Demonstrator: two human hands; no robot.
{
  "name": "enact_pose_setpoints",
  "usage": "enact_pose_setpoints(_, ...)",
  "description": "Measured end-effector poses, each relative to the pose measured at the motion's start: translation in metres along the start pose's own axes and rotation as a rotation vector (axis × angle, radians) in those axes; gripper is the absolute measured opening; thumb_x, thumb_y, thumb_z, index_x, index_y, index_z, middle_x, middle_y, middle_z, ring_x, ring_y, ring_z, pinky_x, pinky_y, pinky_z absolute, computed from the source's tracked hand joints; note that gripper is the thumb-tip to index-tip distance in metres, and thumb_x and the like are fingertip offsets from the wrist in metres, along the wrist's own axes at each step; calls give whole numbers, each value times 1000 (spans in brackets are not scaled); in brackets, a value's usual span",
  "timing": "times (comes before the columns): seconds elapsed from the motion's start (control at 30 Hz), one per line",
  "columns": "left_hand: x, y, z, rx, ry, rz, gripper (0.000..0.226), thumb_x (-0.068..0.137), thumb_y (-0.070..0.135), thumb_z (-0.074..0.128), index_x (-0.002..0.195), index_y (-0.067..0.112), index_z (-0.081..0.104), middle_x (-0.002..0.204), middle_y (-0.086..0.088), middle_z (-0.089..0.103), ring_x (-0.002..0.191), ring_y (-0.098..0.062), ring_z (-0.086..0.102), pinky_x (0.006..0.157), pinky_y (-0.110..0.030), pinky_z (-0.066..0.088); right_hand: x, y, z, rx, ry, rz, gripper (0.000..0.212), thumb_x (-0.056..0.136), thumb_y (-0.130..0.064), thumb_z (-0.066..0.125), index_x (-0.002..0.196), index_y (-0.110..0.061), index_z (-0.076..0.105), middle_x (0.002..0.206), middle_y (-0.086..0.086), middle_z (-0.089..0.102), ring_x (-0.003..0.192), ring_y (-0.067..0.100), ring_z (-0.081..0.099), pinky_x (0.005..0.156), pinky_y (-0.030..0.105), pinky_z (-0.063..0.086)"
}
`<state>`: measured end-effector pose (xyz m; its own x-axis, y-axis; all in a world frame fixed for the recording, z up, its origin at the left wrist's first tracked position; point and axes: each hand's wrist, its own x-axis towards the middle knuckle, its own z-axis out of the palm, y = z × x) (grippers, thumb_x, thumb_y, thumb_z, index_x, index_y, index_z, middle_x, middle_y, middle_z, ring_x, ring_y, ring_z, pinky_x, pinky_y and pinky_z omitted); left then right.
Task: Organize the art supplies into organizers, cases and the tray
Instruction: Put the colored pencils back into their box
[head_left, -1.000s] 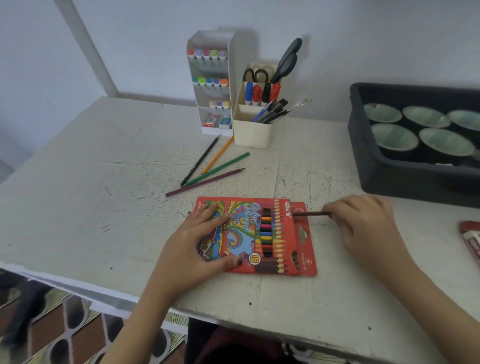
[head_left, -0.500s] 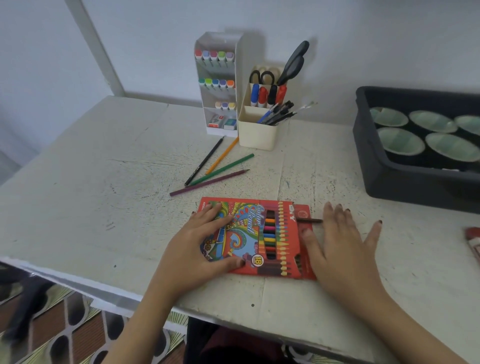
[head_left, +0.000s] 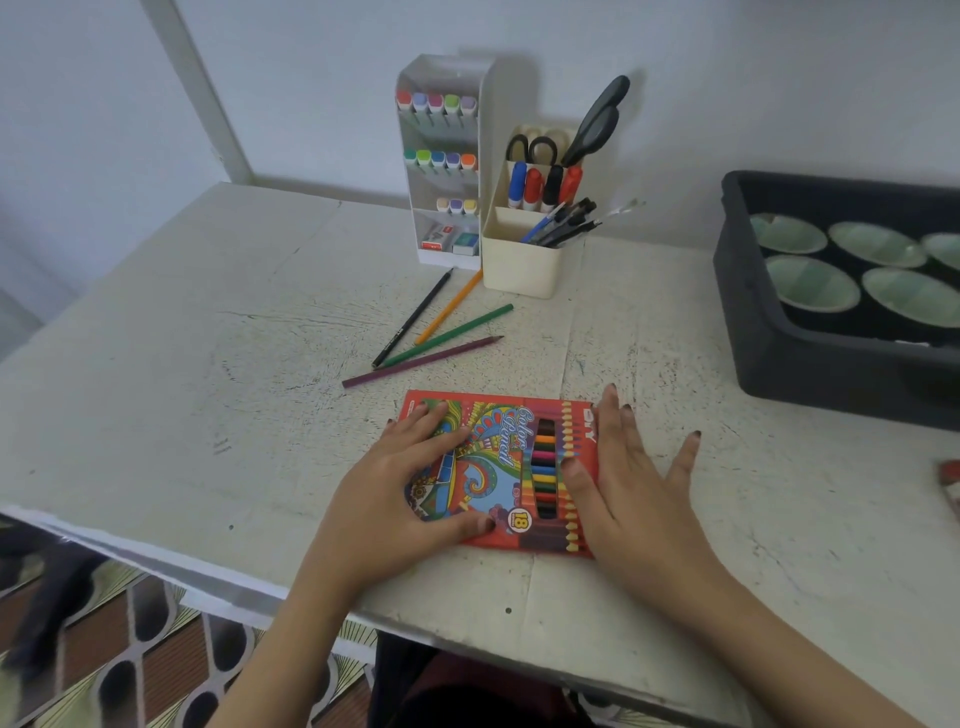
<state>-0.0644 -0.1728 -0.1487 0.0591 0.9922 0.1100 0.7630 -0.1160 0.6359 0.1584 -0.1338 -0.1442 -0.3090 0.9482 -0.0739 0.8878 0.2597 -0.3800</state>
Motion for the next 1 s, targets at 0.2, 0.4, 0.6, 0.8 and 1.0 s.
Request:
enact_pose_setpoints(0.2,1,-1,0,-3,-1,0,86,56,82,57,134,46,46,142,36,20,136,16,12,109,-10,5,-8,2,-2,-72,-4,114,92,68,-66,-21,145,-16,-24,155,2,-25,137,12,-33,105,48,-30)
enact_pose_setpoints(0.4,0,-3,0,-11,4,8,84,56,85,55,131,49,44,144,34,21,137,14,13,109,-9,4,-12,-3,-1,-42,-29,112,97,63,-66,-23,149,-21,-14,142,-6,-40,129,10,-42,97,42,-36)
enact_pose_setpoints(0.6,1,-3,0,-19,-5,6,79,57,83,58,128,54,41,143,35,21,137,14,13,106,-3,1,-6,4,-18,138,13,132,87,74,-67,-10,149,-32,17,155,-5,-20,133,4,-32,107,40,-25)
enact_pose_setpoints(0.8,4,-3,-1,-17,-13,-5,79,56,83,59,128,55,42,141,39,20,136,15,13,109,-9,6,44,-3,-35,4,130,-81,56,92,-50,25,143,-28,36,158,2,12,146,18,2,114,41,-9)
enact_pose_setpoints(1.0,4,0,-2,-38,-8,-29,79,55,77,63,128,52,46,145,31,27,137,13,15,111,-10,7,116,-16,-24,-139,61,-409,43,98,-28,41,140,-26,42,146,3,42,130,24,39,106,38,29)
